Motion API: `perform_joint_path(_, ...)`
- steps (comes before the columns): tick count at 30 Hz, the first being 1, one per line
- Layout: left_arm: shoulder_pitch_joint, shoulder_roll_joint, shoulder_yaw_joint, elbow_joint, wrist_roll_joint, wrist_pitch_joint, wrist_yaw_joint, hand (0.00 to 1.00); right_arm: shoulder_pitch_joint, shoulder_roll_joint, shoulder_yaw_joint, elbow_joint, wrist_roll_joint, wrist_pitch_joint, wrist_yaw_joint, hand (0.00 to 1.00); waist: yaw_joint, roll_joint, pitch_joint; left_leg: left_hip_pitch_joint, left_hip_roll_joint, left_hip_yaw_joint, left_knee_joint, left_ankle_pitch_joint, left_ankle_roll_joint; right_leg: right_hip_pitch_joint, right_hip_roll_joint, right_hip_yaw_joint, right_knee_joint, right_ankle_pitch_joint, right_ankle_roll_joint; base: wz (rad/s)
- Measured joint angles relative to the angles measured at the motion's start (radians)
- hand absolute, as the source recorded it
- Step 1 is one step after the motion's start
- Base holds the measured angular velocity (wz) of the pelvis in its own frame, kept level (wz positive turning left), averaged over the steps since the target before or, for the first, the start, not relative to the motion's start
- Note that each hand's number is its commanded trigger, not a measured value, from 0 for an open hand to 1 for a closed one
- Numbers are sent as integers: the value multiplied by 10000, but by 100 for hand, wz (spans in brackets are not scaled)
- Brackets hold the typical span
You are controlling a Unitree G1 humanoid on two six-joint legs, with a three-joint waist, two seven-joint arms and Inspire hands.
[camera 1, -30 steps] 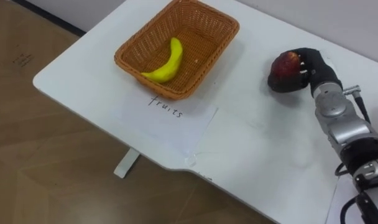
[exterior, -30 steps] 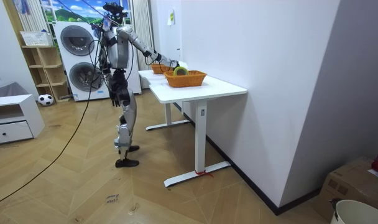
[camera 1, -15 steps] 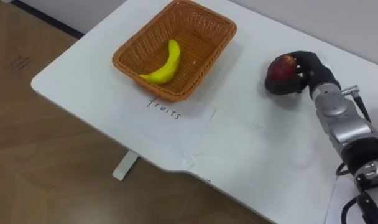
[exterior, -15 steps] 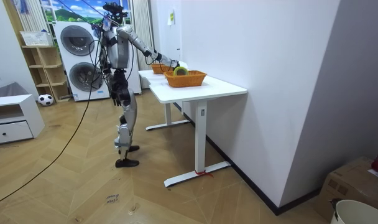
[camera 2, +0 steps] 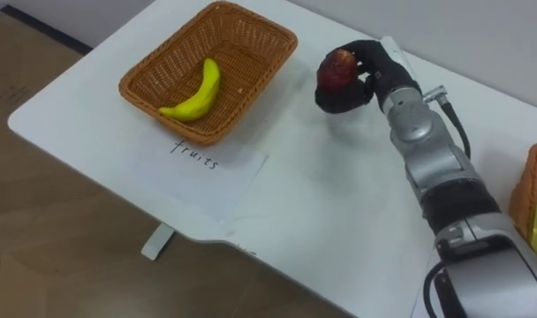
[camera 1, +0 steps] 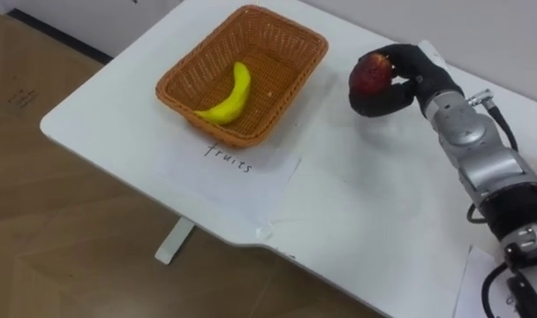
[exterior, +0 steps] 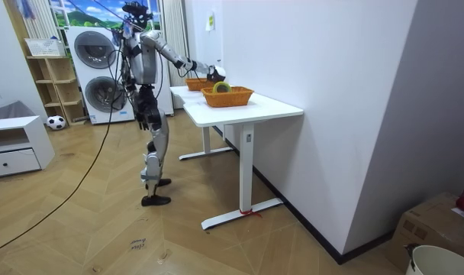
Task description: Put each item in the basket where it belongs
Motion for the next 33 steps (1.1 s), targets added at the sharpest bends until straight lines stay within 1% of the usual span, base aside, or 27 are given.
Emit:
perform_joint_path(3, 34, -20, 224, 0, 61, 127, -12, 0, -17, 1, -27, -194, 32, 19, 71, 100, 22, 91, -65, 101, -11, -1, 15, 0, 0, 123, -1, 61, -17, -2, 3, 0)
perform_joint_path(5, 178, -25, 353, -6, 60, 177, -9, 0, -17, 26, -19, -195, 103, 151, 134, 100, 45, 161, -105, 314, -27, -5, -8, 0, 1, 316, -12, 79, -31, -9, 15, 0)
perform_joint_path(6, 188, -25, 375, -20, 60, 209, -4, 0, -19, 26, -19, -196, 130, 178, 148, 100, 45, 163, -117, 347, -25, -4, -18, 0, 1, 350, -12, 85, -29, -11, 17, 0)
perform_joint_path(7, 223, -24, 379, -76, 80, 252, 10, 0, -25, 25, -20, -220, 148, 222, 195, 100, 39, 149, -149, 355, -23, -5, -10, 0, 0, 369, -8, 81, -28, -13, 20, 0)
perform_joint_path(8, 281, -46, 374, -104, 92, 253, 10, 0, -38, 25, -20, -303, 134, 230, 240, 100, 38, 144, -155, 352, -18, -5, 5, 5, -7, 363, -7, 71, -5, -14, 21, 0)
perform_joint_path(11, 365, -89, 370, -133, 96, 253, 9, 0, -67, 28, -20, -576, 130, 236, 359, 100, 40, 134, -162, 341, -13, 5, 37, 13, -17, 354, -4, 67, 13, -13, 21, -1)
perform_joint_path(17, 384, -40, 371, -131, 148, 253, 29, 0, -132, 65, -7, -1278, 89, 236, 411, 100, 58, 128, -166, 357, -52, -112, 45, 21, -21, 447, -11, -66, 12, -13, 20, 6)
perform_joint_path(20, 382, -37, 357, -131, 150, 270, 236, 0, -150, 84, 17, -1338, 93, 292, 411, 100, 258, 119, -163, 441, -71, -187, 61, 31, -26, 536, -14, -122, 3, -13, 20, 6)
perform_joint_path(24, 462, -9, 359, -130, 151, 273, 341, 0, -158, 84, 20, -1352, 53, 367, 410, 100, 345, 110, -159, 494, -85, -284, 41, 30, -27, 620, -10, -161, 8, -13, 20, 8)
perform_joint_path(26, 545, -3, 362, -133, 146, 264, 372, 0, -158, 83, 30, -1349, 77, 368, 407, 100, 504, 119, -153, 495, -90, -278, 40, 30, -27, 617, -18, -196, 6, -13, 21, 0)
perform_joint_path(28, 567, 14, 363, -135, 148, 253, 372, 0, -158, 84, 31, -1348, 66, 368, 404, 100, 523, 115, -148, 479, -102, -343, 37, 30, -27, 630, -24, -388, 10, -13, 21, 7)
perform_joint_path(33, 738, 19, 362, -403, 149, 246, 355, 0, -158, 200, 86, -1348, 24, 375, 391, 100, 560, 138, -119, 482, -110, -391, 26, 29, -27, 646, -28, -404, 17, -13, 21, 4)
